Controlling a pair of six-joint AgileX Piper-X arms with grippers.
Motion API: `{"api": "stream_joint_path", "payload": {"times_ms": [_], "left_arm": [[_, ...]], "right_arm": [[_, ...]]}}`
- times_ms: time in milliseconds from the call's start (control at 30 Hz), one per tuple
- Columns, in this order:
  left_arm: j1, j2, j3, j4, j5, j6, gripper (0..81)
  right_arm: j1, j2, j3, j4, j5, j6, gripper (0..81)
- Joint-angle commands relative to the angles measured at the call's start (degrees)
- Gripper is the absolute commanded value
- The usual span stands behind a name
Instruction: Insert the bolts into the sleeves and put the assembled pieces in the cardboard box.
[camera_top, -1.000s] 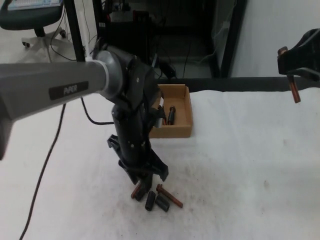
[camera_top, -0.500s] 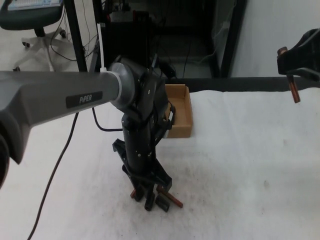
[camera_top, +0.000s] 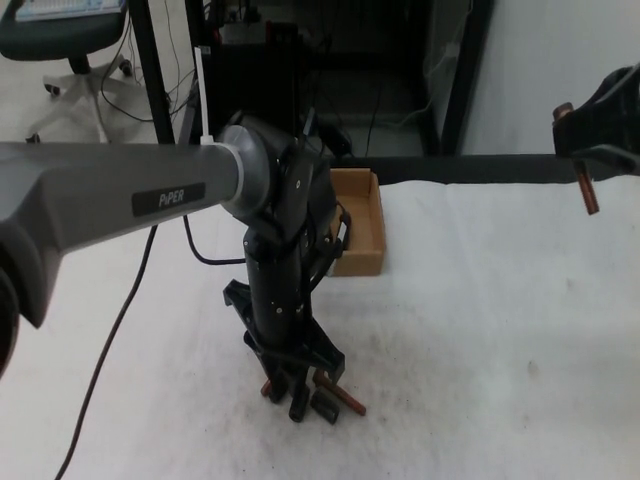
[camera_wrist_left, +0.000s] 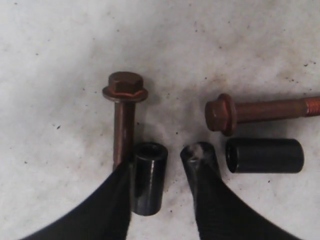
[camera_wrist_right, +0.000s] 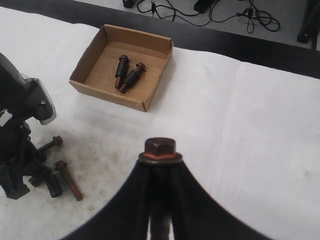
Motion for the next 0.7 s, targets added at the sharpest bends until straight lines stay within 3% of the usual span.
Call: {"api": "stream_joint_path", "payload": {"times_ms": [0,467,667], "left_arm": [[-0.3,0.9,0.0,0.6,-1.3,-0.5,34.2],[-0.3,0.9,0.0,1.6,-5.2,-0.5,34.3],[-0.3,0.9,0.0,2.0,-0.6,0.3,34.3]], "right_arm": [[0.1,-0.5,0.4,-0.2,-0.5,0.0,0.8],[0.1,-0.5,0.6,-0.2,-0.5,0.0,0.8],[0.1,-0.5,0.6,-0.2,-0.5,0.0,0.8]]}}
